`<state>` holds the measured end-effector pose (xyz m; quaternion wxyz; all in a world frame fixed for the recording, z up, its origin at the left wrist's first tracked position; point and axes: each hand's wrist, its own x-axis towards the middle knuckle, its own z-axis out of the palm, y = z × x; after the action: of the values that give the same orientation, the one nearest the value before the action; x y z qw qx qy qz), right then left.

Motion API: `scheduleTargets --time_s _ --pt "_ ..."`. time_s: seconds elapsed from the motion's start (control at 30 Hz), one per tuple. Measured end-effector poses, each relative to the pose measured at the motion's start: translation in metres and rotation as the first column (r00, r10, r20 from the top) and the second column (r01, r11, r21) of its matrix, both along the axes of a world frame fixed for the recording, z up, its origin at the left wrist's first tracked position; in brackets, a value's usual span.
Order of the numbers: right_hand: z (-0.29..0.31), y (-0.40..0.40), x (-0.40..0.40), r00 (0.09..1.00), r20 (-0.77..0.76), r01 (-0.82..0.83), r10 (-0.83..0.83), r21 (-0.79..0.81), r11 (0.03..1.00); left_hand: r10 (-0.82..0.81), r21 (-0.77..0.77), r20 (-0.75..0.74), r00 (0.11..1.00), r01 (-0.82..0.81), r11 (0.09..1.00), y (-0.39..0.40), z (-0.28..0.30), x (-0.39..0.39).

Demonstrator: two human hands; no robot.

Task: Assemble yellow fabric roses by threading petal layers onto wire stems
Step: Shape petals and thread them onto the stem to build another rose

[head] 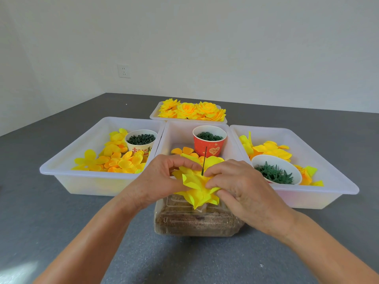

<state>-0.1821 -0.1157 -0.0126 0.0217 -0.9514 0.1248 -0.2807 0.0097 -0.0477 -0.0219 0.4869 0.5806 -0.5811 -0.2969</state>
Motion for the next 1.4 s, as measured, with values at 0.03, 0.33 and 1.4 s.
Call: scheduleTargets --time_s 0.03,0.33,1.4 --pt "0.0 0.0 0.0 1.0 -0.013 0.002 -0.002 0.0 1.0 -0.014 0.008 -0.042 0.999 0.014 1.0 0.002 0.001 0.0" --pt "0.002 0.002 -0.003 0.997 -0.079 0.024 -0.027 -0.035 0.999 0.112 0.093 -0.215 0.97 -0.093 0.991 -0.002 0.006 -0.002" --pt "-0.008 -0.002 0.026 0.941 0.198 0.086 -0.276 0.645 0.759 0.079 -0.069 0.088 0.993 -0.073 0.995 -0.005 -0.007 -0.003"
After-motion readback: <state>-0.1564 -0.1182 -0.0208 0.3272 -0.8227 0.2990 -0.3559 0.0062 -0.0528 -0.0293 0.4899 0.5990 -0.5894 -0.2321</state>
